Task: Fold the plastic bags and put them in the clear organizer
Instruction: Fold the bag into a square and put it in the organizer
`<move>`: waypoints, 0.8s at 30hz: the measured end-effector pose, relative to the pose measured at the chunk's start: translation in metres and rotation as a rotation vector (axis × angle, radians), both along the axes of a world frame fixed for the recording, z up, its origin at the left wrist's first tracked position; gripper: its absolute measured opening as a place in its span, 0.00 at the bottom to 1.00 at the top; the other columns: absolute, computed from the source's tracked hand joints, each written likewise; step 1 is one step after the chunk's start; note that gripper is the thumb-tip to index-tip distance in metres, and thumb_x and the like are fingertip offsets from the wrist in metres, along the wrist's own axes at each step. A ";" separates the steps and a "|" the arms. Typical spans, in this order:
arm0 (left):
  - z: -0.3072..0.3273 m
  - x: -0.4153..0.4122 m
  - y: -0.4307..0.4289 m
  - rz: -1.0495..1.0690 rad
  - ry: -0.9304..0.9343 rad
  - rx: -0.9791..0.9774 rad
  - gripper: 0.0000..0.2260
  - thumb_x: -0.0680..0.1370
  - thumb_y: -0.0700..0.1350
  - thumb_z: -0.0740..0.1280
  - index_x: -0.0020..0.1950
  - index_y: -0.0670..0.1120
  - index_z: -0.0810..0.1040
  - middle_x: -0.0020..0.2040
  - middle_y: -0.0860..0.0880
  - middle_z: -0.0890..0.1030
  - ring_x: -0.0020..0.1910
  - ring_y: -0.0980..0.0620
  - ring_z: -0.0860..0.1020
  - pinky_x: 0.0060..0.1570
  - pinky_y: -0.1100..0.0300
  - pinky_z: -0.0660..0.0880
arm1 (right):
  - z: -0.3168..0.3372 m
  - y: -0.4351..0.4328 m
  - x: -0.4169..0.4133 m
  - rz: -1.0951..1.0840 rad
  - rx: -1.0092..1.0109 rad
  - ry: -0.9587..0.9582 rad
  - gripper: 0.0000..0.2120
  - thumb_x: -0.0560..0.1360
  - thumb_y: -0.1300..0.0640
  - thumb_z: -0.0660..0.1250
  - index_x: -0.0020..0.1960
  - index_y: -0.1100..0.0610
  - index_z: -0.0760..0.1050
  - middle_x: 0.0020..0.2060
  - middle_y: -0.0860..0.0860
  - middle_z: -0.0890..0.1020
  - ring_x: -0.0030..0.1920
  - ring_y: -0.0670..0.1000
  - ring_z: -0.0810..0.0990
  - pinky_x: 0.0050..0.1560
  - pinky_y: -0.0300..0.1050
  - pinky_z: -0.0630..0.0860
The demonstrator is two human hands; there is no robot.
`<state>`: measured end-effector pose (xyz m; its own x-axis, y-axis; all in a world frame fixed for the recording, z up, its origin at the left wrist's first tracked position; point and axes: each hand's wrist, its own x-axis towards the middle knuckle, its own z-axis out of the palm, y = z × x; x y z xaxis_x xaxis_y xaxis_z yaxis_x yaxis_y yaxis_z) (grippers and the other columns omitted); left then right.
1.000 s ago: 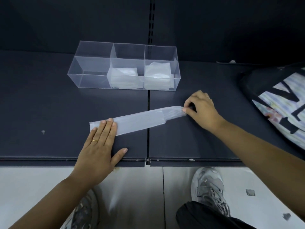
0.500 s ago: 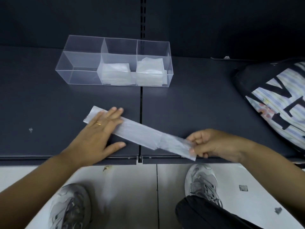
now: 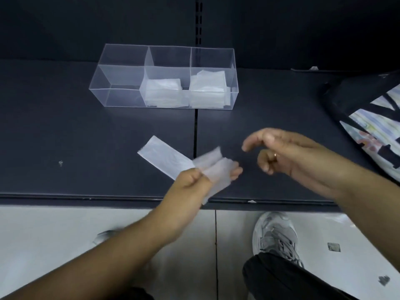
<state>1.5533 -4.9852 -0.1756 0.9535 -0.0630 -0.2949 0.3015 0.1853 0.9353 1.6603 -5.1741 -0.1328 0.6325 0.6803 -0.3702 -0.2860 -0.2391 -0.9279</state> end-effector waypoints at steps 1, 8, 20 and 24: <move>0.001 0.003 0.007 0.020 0.056 -0.143 0.16 0.76 0.52 0.66 0.59 0.47 0.82 0.58 0.48 0.82 0.62 0.52 0.78 0.64 0.57 0.72 | -0.006 0.004 0.003 0.019 0.042 0.017 0.23 0.74 0.40 0.61 0.61 0.54 0.76 0.58 0.49 0.80 0.34 0.47 0.71 0.38 0.39 0.71; -0.016 0.018 0.043 0.118 0.143 -0.497 0.18 0.80 0.49 0.57 0.65 0.42 0.73 0.62 0.42 0.79 0.62 0.46 0.77 0.57 0.56 0.77 | -0.052 0.056 -0.007 0.310 -0.118 0.015 0.13 0.75 0.59 0.69 0.57 0.61 0.74 0.38 0.50 0.80 0.29 0.47 0.71 0.38 0.44 0.69; -0.049 0.041 0.096 0.557 0.337 0.125 0.05 0.78 0.40 0.68 0.49 0.38 0.81 0.42 0.44 0.83 0.34 0.54 0.83 0.34 0.64 0.79 | -0.081 0.055 -0.008 0.005 -0.338 0.030 0.04 0.75 0.67 0.67 0.48 0.61 0.78 0.35 0.54 0.85 0.28 0.48 0.80 0.24 0.37 0.73; -0.050 0.042 0.103 0.629 0.237 0.249 0.07 0.79 0.37 0.65 0.53 0.36 0.80 0.39 0.44 0.83 0.34 0.54 0.83 0.36 0.65 0.79 | -0.080 0.053 -0.007 -0.021 -0.345 0.091 0.05 0.74 0.68 0.68 0.49 0.62 0.76 0.36 0.56 0.85 0.28 0.49 0.81 0.23 0.37 0.72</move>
